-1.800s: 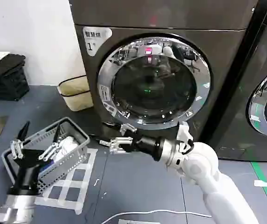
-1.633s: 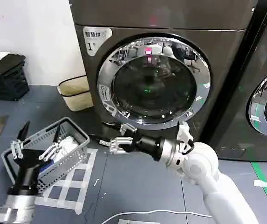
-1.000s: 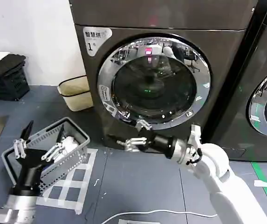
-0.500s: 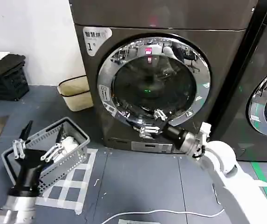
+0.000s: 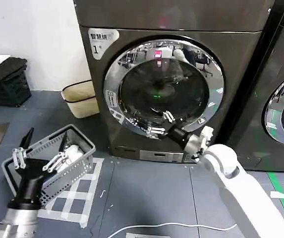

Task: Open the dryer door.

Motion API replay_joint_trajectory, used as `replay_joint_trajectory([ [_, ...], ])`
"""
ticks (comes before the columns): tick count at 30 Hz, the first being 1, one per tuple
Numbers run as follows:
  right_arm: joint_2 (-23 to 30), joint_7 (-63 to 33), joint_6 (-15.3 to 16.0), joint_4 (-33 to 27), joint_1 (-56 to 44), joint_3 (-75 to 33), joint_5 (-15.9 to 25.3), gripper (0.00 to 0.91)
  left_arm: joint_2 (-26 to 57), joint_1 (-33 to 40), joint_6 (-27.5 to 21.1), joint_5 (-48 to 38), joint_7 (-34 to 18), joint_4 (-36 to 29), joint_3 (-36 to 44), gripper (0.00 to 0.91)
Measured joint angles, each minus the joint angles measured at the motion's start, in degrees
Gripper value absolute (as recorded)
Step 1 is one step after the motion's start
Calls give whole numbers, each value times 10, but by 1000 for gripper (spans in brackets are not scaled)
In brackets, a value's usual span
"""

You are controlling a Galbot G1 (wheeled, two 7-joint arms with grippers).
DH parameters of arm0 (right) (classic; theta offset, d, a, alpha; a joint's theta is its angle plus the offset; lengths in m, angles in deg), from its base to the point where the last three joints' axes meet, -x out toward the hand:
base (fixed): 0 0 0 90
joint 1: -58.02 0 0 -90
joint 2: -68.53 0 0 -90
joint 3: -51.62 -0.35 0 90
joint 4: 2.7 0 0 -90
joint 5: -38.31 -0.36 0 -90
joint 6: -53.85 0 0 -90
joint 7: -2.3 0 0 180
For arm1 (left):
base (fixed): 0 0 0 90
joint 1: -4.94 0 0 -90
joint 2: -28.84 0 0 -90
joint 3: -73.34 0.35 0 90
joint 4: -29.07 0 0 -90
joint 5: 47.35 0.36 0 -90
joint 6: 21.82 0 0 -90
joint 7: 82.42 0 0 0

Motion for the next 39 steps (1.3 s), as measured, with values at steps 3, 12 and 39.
replay_joint_trajectory([
  [3, 8, -12, 0, -13, 13, 9, 2, 907, 0, 0, 1, 0, 0, 0, 0, 907],
  [12, 23, -27, 1, -42, 42, 30, 12, 907, 0, -1, 2, 0, 1, 0, 1, 907],
  [39, 81, -39, 3, -123, 110, 76, 36, 907, -3, -6, 11, 4, 4, 0, 8, 907],
])
